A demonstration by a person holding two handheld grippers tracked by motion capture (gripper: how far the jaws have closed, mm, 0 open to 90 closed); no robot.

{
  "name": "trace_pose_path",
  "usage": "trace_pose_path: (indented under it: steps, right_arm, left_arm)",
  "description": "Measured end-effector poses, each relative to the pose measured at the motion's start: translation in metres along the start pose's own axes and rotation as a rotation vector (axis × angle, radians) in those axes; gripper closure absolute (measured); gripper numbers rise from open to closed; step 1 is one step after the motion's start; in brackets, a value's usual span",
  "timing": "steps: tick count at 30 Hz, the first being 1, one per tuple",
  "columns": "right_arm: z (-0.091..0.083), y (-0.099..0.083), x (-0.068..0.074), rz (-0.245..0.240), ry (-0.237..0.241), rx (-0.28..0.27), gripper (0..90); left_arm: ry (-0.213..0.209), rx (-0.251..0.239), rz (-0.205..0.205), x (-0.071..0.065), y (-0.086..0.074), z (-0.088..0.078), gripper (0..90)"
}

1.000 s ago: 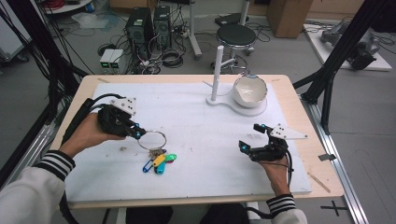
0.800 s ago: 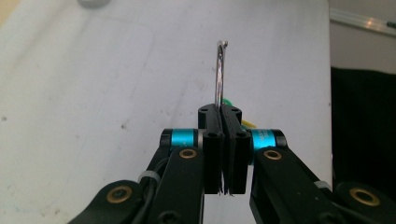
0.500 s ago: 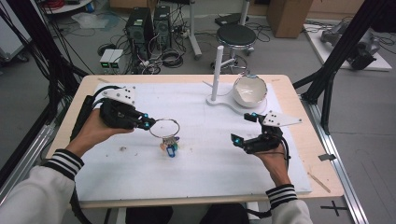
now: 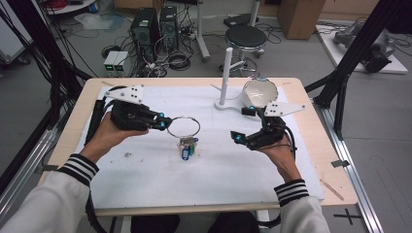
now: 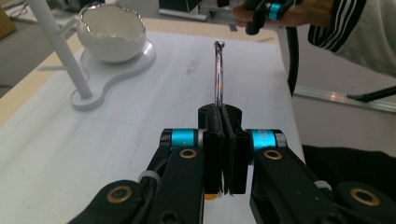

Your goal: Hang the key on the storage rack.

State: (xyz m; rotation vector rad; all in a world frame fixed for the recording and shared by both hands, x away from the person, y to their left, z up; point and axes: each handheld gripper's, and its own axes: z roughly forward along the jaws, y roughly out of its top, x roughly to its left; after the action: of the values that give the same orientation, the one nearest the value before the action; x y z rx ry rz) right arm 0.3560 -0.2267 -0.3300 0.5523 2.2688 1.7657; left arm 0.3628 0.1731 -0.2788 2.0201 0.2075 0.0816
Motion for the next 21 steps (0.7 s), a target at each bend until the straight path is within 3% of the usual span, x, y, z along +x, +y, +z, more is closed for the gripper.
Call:
trace_pose_path:
  steps: [9,14,18,21]
  right_arm:
    - [0.025,0.016,0.006,-0.052,0.126,0.046,1.4]
    - [0.041,0.022,0.011,-0.081,0.169,0.091,1.4]
    - [0.049,0.025,0.013,-0.088,0.197,0.102,6.1]
    - [0.053,0.027,0.013,-0.092,0.228,0.108,15.4]
  left_arm:
    - [-0.028,-0.046,-0.009,0.0,0.0,0.008,87.5]
    - [-0.047,-0.038,0.01,-0.001,0.001,0.012,87.5]
    - [-0.053,-0.048,0.009,-0.003,0.002,0.014,87.5]
    - [-0.056,-0.049,0.012,-0.003,0.002,0.014,87.5]
